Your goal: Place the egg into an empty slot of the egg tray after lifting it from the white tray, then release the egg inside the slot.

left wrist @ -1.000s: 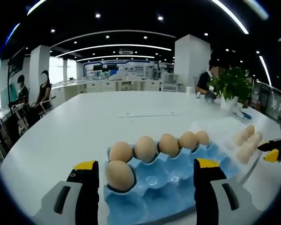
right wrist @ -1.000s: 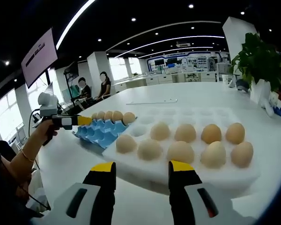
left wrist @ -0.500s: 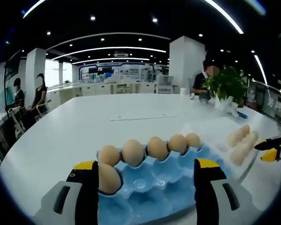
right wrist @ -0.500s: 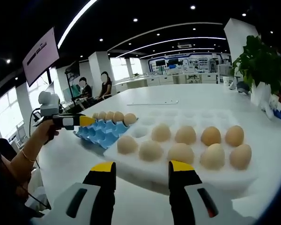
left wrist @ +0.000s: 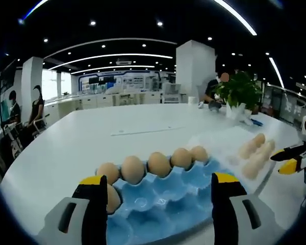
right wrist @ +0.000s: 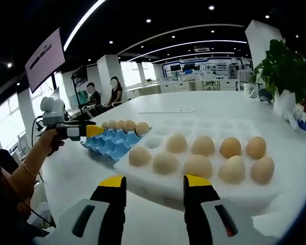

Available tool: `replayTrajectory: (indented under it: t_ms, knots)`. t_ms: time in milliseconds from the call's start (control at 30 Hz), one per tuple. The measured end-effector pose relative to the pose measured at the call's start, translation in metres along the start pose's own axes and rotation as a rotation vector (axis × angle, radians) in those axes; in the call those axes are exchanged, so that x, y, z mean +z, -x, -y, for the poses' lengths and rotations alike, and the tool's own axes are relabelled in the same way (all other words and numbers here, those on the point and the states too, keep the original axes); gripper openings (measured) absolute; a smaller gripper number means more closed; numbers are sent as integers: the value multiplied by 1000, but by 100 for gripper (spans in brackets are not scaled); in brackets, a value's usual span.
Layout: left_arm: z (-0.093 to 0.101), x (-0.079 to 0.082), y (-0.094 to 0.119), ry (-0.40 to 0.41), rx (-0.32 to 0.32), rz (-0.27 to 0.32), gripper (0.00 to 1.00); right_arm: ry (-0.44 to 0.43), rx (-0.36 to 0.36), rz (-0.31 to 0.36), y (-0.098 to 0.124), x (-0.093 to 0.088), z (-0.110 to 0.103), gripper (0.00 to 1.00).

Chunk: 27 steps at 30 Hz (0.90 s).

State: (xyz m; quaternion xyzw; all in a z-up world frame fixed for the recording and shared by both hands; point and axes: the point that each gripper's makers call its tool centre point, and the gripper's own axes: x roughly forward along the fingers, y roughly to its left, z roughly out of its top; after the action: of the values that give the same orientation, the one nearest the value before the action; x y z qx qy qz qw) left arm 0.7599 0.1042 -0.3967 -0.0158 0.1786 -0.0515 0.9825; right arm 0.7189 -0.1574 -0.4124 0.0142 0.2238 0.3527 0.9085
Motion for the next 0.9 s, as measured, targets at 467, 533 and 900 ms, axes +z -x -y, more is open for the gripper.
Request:
replayTrajectory:
  t_ms: [467, 533, 900]
  knots:
    - [20, 2, -6, 3, -47, 2, 83, 2, 1, 0, 2, 0, 1, 47]
    - [21, 2, -7, 9, -50, 1, 83, 1, 0, 0, 2, -1, 0, 47]
    - [44, 4, -14, 3, -88, 5, 81, 17, 2, 3, 5, 1, 1, 47]
